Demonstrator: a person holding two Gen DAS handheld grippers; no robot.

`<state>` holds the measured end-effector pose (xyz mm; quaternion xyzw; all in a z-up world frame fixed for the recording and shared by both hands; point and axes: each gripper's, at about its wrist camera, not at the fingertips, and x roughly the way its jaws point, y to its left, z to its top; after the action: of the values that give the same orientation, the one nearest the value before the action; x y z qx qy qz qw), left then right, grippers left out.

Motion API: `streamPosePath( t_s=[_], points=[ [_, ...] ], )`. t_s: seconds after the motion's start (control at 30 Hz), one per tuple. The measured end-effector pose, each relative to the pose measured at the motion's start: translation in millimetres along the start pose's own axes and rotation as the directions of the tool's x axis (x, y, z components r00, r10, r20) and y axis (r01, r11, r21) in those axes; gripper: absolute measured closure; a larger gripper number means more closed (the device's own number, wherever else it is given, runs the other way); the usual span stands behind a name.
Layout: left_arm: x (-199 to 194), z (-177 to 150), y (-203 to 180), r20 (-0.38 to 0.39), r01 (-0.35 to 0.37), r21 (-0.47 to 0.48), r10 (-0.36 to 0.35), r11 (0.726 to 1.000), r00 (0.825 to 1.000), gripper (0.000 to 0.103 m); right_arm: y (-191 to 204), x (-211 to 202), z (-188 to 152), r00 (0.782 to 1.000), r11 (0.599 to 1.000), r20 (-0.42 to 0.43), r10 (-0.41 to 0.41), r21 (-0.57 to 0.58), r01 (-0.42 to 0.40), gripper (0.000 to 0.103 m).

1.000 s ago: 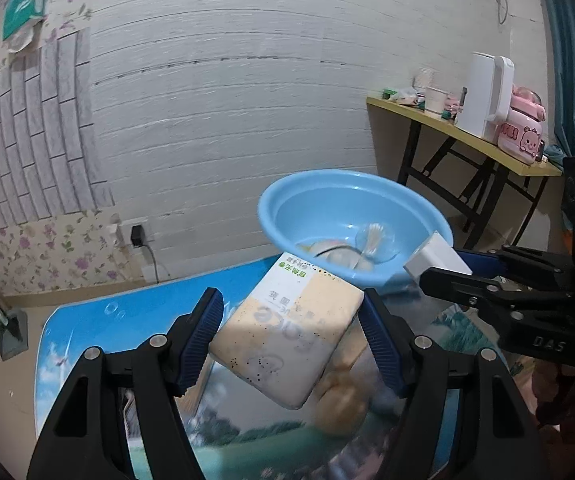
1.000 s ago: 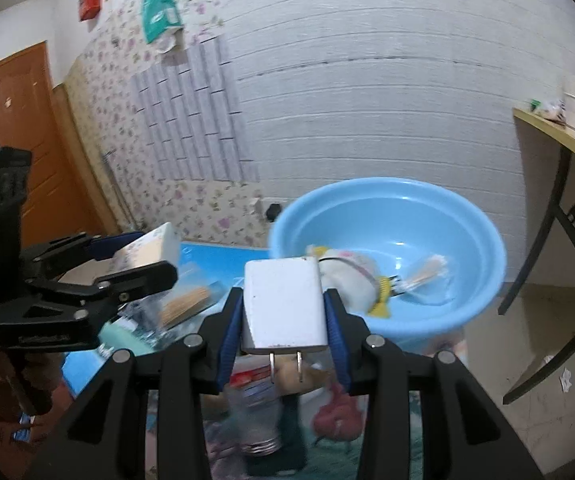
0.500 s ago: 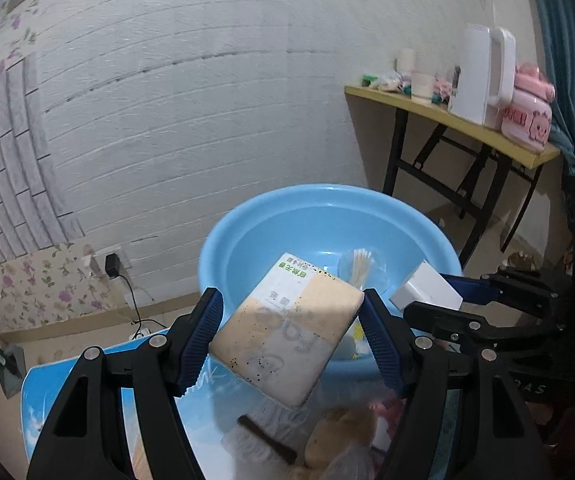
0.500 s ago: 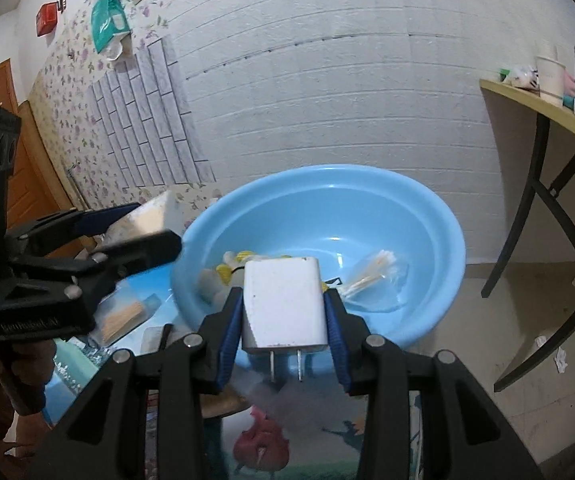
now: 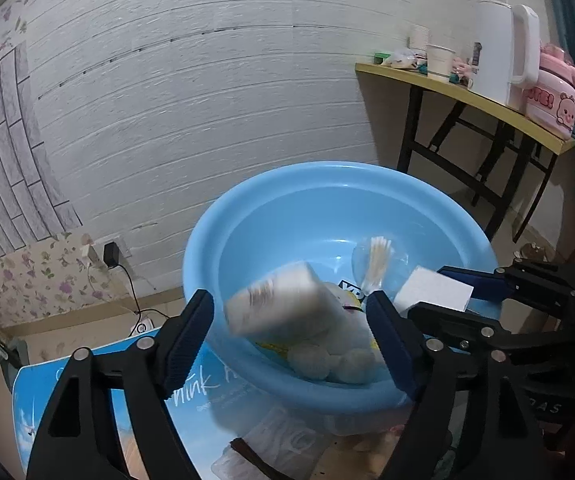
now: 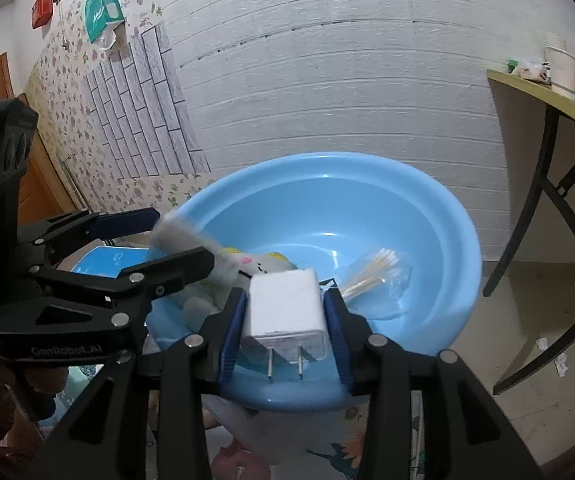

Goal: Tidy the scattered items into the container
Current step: 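Carry the soap bar and charger into the blue basin and release both, then withdraw both grippers from the basin back over the table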

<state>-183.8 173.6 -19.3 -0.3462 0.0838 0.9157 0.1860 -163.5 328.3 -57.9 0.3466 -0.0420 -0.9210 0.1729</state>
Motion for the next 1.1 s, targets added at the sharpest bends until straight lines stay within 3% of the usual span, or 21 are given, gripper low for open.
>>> streamPosePath(
  t_s=[0.47,0.73,1.1],
  points=[
    [-38,-18,15,0.037,-0.003,-0.030,0.004,1.000,0.999,0.020,14,-21,-2,1.000,1.000,0.013,-0.016,-0.003,0.016,0.063],
    [-83,-55,47,0.052,-0.063,-0.081,0.067,0.995,0.996,0.014,27,-47,-14,0.999,0.999,0.022,-0.035,0.021,0.035,0.063],
    [-139,-122,96,0.027,-0.156,-0.173,0.163,0.972,0.986,0.012,69,-58,-39,0.999,1.000,-0.039,-0.007,-0.007,0.006,0.062]
  ],
)
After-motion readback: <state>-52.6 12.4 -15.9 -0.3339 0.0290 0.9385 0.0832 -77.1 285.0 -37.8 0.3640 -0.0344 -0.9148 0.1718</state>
